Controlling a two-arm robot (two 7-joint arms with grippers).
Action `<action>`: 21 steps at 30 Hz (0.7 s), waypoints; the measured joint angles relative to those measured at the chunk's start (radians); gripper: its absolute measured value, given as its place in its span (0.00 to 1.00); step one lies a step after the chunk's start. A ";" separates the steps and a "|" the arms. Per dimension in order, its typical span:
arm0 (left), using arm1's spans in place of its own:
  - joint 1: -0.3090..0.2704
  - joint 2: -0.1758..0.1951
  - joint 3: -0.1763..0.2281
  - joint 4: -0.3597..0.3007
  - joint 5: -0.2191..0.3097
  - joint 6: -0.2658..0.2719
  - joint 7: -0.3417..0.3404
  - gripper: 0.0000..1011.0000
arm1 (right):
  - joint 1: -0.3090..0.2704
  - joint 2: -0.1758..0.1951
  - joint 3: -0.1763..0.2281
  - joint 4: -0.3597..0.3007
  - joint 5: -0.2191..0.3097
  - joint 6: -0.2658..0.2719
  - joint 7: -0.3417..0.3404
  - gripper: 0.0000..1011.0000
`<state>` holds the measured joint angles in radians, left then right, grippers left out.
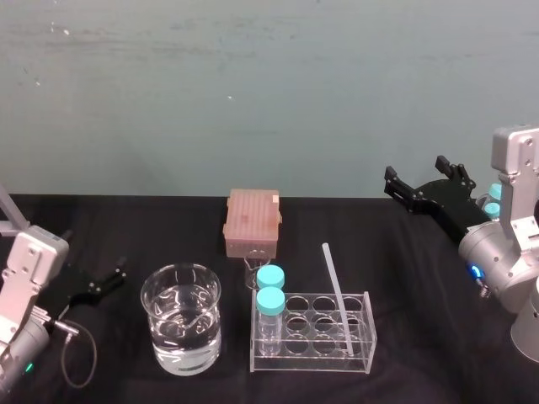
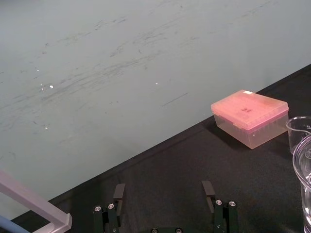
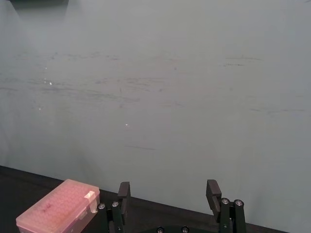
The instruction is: Pick up the stirring rod with one hand, then place it down.
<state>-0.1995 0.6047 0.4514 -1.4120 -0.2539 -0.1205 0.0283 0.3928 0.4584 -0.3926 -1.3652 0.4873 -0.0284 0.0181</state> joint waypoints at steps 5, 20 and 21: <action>0.000 0.000 0.000 0.000 0.000 0.000 0.000 0.99 | 0.000 0.000 -0.001 -0.001 0.000 -0.002 0.000 0.99; 0.000 0.000 0.000 0.000 0.000 0.000 0.000 0.99 | 0.002 0.002 -0.003 -0.001 0.001 -0.005 0.001 0.99; 0.000 0.000 0.000 0.000 0.000 0.000 0.000 0.99 | 0.002 0.002 -0.003 -0.001 0.001 -0.005 0.001 0.99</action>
<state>-0.1996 0.6047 0.4514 -1.4120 -0.2539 -0.1205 0.0283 0.3943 0.4601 -0.3956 -1.3661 0.4885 -0.0339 0.0191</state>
